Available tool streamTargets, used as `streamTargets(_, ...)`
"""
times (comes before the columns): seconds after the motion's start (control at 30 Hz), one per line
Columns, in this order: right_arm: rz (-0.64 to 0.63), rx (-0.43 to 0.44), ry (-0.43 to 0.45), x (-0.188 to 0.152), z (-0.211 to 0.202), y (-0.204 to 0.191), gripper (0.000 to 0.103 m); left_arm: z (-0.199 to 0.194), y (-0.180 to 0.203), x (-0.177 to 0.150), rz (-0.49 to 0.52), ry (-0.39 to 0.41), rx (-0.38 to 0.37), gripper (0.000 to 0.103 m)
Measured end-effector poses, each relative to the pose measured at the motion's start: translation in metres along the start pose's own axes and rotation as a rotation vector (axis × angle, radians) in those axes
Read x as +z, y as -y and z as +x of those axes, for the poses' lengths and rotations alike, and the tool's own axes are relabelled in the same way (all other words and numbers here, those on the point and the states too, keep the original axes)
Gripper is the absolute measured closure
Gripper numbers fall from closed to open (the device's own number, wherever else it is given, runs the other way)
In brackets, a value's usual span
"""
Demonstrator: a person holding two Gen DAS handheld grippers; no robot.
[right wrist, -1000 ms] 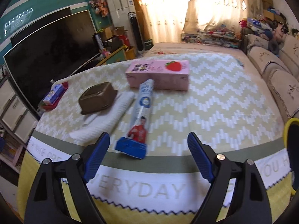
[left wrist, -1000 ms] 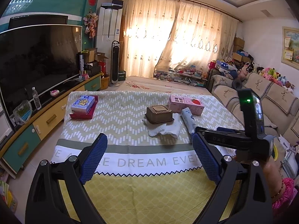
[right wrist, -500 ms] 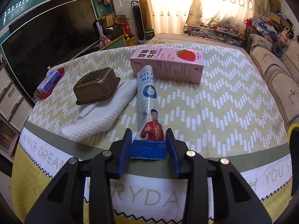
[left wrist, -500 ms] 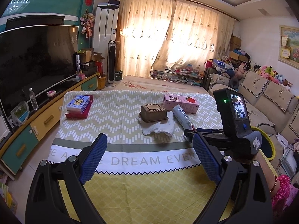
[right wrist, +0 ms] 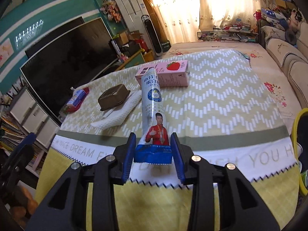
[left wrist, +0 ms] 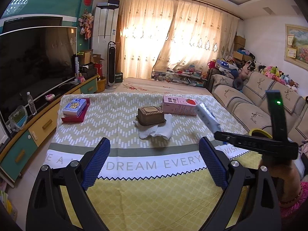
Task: Collect trash
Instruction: 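Carry the toothpaste tube with the right gripper into the bin and release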
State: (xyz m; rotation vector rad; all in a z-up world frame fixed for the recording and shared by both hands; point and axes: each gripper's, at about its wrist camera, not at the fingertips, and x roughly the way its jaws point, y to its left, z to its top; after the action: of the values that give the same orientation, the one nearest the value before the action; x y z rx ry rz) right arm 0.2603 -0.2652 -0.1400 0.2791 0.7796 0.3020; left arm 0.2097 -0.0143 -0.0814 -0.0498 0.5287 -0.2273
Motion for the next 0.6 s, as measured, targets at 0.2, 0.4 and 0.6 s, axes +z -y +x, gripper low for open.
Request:
streamTargets(0.2,0.043,0.032,0.031,-0.019,-0.030,0.024,0.067,0.004,0.011,0.000,0.014,-0.007,-0.003,0.011)
streamTargets(0.4,0.085,0.035,0.071,-0.025,-0.062,0.053,0.067,0.013,0.024,0.003,0.035,-0.018,-0.006,0.011)
streamTargets(0.6,0.140,-0.007,0.145,-0.021,-0.101,0.097,0.067,0.022,0.042,0.006,0.056,-0.022,-0.013,0.011)
